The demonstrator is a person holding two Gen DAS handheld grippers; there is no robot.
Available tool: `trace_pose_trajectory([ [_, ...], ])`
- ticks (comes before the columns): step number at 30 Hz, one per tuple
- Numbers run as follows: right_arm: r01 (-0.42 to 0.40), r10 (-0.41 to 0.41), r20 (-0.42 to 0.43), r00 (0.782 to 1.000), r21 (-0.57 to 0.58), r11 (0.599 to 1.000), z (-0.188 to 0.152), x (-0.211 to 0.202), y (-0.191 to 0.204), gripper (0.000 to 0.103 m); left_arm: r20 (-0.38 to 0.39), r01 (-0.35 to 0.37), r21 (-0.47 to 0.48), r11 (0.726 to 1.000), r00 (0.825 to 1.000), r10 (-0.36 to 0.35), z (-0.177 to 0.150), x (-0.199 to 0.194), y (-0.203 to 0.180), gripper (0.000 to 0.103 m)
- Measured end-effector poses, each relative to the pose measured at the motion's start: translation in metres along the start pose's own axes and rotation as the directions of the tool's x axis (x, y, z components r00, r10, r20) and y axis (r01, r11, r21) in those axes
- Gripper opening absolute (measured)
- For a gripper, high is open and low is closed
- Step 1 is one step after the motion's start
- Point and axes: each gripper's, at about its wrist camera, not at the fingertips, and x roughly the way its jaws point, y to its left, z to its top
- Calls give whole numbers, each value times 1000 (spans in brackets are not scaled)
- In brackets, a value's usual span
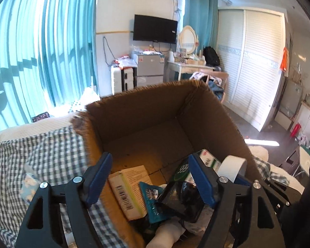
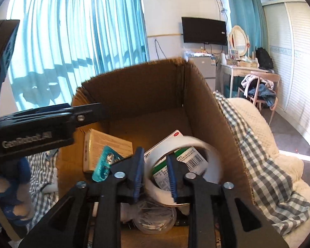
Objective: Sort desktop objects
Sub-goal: 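Open both tools over the box to drop cup and tape roll, then move both open tools back over the bedspread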
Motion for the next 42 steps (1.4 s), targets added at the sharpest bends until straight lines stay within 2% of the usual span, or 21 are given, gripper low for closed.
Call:
trace_pose_trajectory([
  [5, -20, 20, 39, 999, 7, 1000, 8, -18, 5, 31, 34, -30, -25, 999, 999, 30, 5, -33, 18, 84],
  [6, -26, 25, 41, 999, 5, 1000, 9, -21, 8, 35, 43, -36, -25, 999, 998, 37, 5, -40, 20, 84],
  [8, -37, 37, 47, 998, 2, 999, 13, -26, 13, 49, 66, -63, -25, 998, 996, 64, 8, -56, 28, 84],
  [10, -50, 50, 57, 997, 4, 999, 13, -30, 17, 67, 86, -87, -39, 995, 992, 90, 10, -71, 35, 89],
  [11, -57, 57, 62, 996, 5, 998, 14, -32, 19, 71, 93, -93, -49, 994, 991, 97, 10, -78, 40, 90],
  [13, -64, 63, 52, 997, 18, 998, 17, -33, 22, 89, 102, -105, -68, 992, 989, 112, 9, -92, 50, 90],
  [15, -81, 81, 1, 997, 21, 996, 17, -28, 25, 96, 110, -122, -85, 989, 985, 131, 11, -106, 60, 90],
  [18, -76, 79, -131, 988, 25, 997, 16, -12, 29, 98, 125, -138, -101, 985, 981, 150, 10, -123, 72, 91],
  [21, -49, 70, -297, 952, 78, 996, 10, 10, 26, 101, 141, -153, -118, 981, 976, 169, 9, -140, 86, 93],
  [25, -5, 44, -358, 933, 109, 994, 8, 11, 23, 101, 145, -166, -138, 976, 972, 186, 4, -157, 107, 94],
  [29, 23, -4, -280, 960, 64, 998, 21, -13, 40, 101, 159, -195, -158, 968, 962, 220, -3, -175, 134, 95],
  [31, 11, -5, -201, 980, 26, 1000, 29, -29, 54, 101, 167, -211, -179, 961, 956, 241, -8, -182, 150, 95],
  [34, 1, -3, -27, 1000, -68, 998, 37, -53, 82, 103, 172, -234, -206, 950, 947, 271, -16, -187, 169, 95],
  [37, -17, 30, 116, 993, -112, 994, 40, -64, 115, 103, 171, -241, -235, 942, 943, 284, -29, -192, 187, 96],
  [39, -55, 76, 162, 984, -130, 990, 42, -66, 132, 103, 173, -239, -255, 937, 942, 288, -37, -195, 199, 97],
  [42, -45, 80, 208, 975, -170, 985, 38, -67, 155, 103, 179, -250, -270, 930, 936, 304, -45, -196, 211, 98],
])
